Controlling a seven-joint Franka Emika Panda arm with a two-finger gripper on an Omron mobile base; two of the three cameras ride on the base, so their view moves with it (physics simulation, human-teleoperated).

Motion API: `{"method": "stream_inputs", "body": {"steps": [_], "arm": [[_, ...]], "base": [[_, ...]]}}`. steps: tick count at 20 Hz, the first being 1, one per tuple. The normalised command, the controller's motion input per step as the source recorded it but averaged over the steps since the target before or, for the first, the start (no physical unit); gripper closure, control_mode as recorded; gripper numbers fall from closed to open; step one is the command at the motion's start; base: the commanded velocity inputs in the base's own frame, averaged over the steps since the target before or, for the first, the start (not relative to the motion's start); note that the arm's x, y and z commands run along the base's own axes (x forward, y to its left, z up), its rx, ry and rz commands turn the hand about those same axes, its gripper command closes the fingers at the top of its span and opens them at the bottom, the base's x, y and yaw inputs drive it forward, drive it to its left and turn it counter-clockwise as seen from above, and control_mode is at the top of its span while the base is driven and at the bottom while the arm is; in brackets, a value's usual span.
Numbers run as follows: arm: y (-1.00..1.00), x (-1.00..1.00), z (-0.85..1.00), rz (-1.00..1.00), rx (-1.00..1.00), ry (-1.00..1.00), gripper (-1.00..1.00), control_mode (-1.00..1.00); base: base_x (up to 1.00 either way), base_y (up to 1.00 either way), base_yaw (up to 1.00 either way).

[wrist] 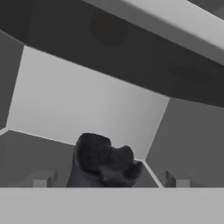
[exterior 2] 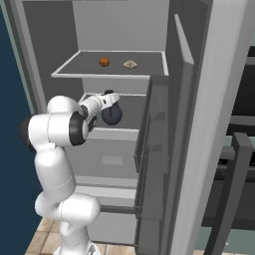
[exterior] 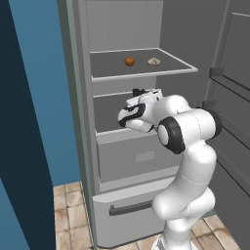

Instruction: Move the tangerine and dumpling from the second highest shelf to the top shelf to make space. Then, place the pitcher from the counter on the cleared second highest shelf.

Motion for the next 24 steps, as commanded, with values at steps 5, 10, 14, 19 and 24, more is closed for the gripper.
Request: {"method": "stream_inputs", "body": {"steps": [5,10,14,19,24], "arm": [[0.29,-0.39,0.41,0.0,-0.07,0.02,-1.0,-1.0],[0.34,-0.59,0.04,-0.01,-0.03,0.2,-1.0,-1.0],[0.27,-0.66,0.06,-0.01,0.0,0.21,-1.0,-1.0],[0.15,-0.79,0.34,0.0,0.0,0.18,-1.0,-1.0],[0.1,-0.71,0.45,0.0,0.02,0.23,-1.0,-1.0]], "base": [[0.0,0.0,0.0],[0.0,0.0,0.0],[0.0,0.0,0.0],[0.0,0.0,0.0],[0.0,0.0,0.0]]}}
